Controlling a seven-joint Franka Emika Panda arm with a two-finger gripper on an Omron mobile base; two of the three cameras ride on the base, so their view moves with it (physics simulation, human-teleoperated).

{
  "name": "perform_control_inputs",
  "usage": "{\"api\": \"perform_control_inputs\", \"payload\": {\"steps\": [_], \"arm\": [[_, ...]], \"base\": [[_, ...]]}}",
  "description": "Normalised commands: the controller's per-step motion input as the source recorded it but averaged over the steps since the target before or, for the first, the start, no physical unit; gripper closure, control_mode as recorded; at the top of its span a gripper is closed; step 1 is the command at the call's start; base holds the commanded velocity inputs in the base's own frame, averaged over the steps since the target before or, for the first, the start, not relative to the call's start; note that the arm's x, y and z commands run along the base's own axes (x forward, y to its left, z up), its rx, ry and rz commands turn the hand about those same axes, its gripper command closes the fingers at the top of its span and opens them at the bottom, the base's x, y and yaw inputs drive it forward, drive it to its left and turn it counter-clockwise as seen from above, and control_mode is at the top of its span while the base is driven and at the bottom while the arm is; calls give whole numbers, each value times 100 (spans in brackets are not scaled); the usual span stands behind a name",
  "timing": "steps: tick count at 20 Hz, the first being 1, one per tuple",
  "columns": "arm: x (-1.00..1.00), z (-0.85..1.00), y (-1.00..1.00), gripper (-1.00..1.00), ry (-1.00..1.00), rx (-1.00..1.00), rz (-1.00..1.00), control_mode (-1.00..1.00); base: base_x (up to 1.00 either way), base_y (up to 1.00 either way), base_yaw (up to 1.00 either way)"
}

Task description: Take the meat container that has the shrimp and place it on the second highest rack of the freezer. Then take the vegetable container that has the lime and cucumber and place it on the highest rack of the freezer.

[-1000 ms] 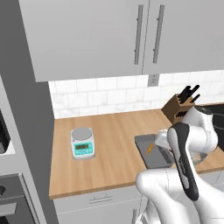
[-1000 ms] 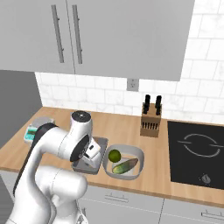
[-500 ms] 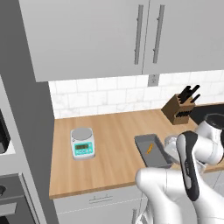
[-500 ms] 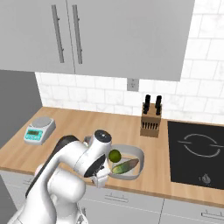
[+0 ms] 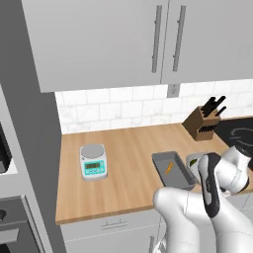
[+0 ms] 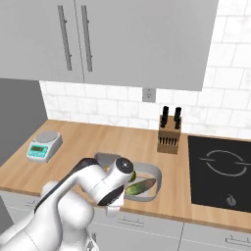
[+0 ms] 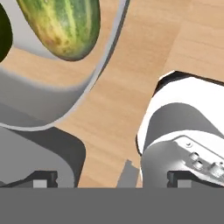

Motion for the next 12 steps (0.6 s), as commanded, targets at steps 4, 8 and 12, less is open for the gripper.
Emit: {"api": "perform_control_inputs", "payload": {"steps": [4,8,12], "arm": [[50,-2,0,-100,2,5,-20,-100],[40,-6,1,-100,1,1,-1,-100],[4,-24,19,-100,0,0,6,-100]], "base": [[0,0,0],[0,0,0],[0,0,0]]}}
